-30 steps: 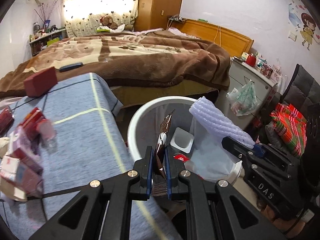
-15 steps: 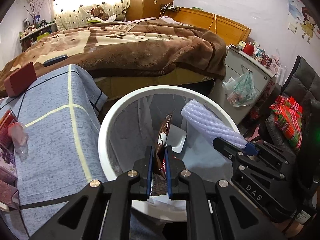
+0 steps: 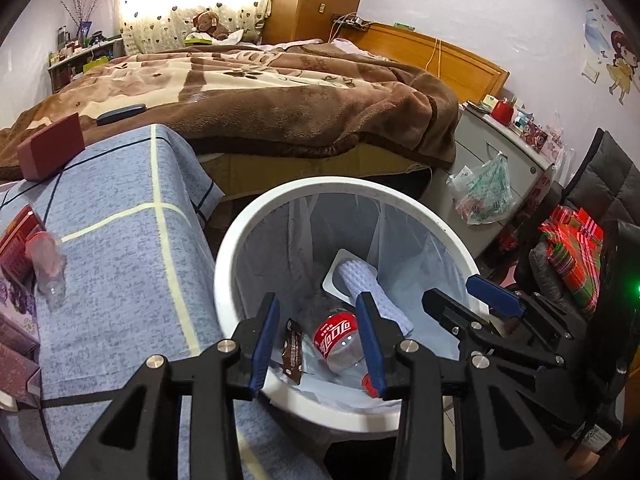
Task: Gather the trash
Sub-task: 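Open both tools to drop the wrapper and foam sleeve into the bin, then grasp the patterned paper cup with left tool while right tool approaches milk carton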
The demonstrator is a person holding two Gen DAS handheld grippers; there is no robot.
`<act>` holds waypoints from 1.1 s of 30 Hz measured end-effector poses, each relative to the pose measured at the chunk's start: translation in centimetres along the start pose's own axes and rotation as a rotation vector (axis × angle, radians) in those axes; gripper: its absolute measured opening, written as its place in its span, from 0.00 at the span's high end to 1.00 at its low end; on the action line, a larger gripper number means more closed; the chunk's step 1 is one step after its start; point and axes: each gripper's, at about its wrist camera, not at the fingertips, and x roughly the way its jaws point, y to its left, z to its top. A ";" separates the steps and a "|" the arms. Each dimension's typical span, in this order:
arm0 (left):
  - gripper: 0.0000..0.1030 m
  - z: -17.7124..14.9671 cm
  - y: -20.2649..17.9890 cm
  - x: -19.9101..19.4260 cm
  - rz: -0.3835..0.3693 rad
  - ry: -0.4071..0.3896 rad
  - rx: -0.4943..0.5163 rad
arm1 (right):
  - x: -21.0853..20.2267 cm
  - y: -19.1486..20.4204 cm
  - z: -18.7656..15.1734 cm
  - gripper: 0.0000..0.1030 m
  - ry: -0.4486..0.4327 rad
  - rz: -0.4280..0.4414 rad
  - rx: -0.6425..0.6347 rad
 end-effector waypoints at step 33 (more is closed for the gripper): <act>0.49 -7.4 13.6 -13.7 0.306 -0.238 -0.210 | -2.6 11.3 -1.3 0.43 -0.070 0.229 -0.153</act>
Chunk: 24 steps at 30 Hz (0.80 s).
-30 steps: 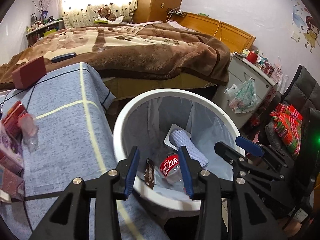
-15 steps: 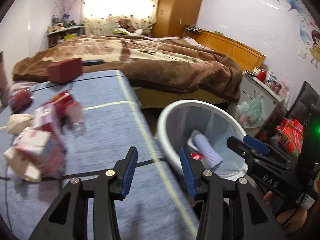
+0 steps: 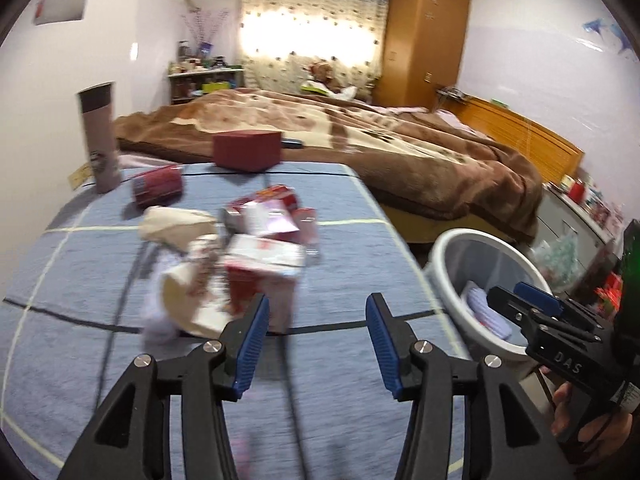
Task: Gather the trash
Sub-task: 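Grasp the patterned paper cup with left tool while right tool approaches milk carton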
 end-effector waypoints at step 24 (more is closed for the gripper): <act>0.44 0.2 8.9 2.7 0.055 0.054 -0.024 | 4.3 9.9 0.8 0.42 0.059 0.214 -0.230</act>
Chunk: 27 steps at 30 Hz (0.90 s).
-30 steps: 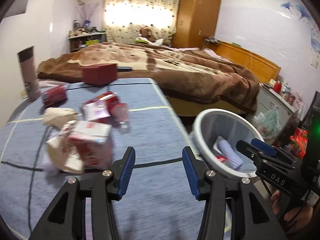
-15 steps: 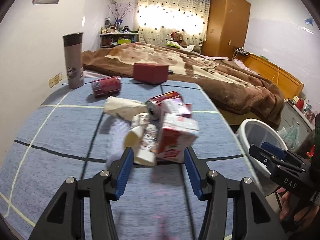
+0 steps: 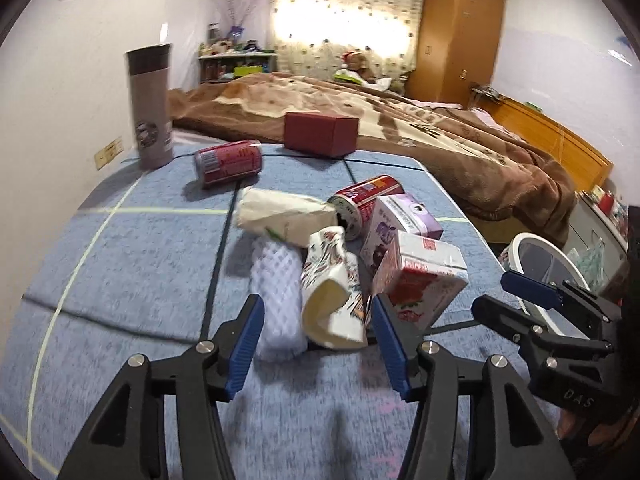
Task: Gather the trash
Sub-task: 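Grasp the patterned paper cup with left tool while right tool approaches milk carton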
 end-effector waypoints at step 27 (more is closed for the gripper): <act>0.79 -0.3 3.7 0.7 0.017 0.040 0.001 | 3.1 2.5 1.6 0.42 0.038 0.085 -0.055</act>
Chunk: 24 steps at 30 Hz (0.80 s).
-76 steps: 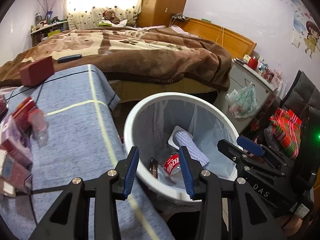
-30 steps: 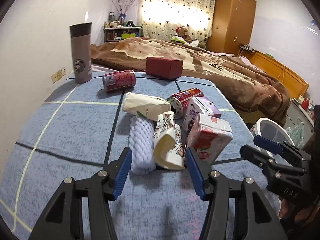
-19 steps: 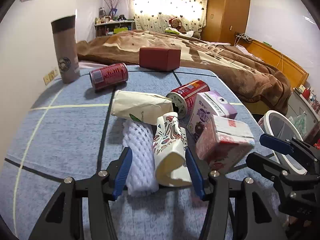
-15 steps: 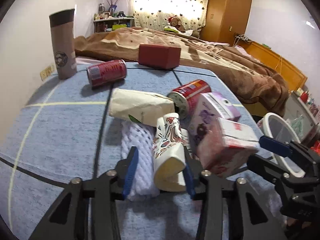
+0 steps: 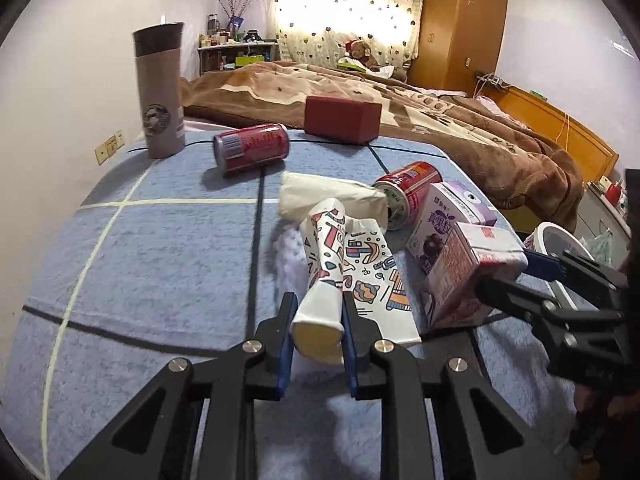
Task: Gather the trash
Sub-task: 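Grasp the patterned paper cup with left tool while right tool approaches milk carton, then grasp the white milk carton with right tool while left tool holds the cup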
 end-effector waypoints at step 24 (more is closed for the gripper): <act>0.57 -1.2 0.8 -1.5 0.010 -0.003 -0.023 | 0.7 0.9 -0.8 0.64 0.035 0.039 0.040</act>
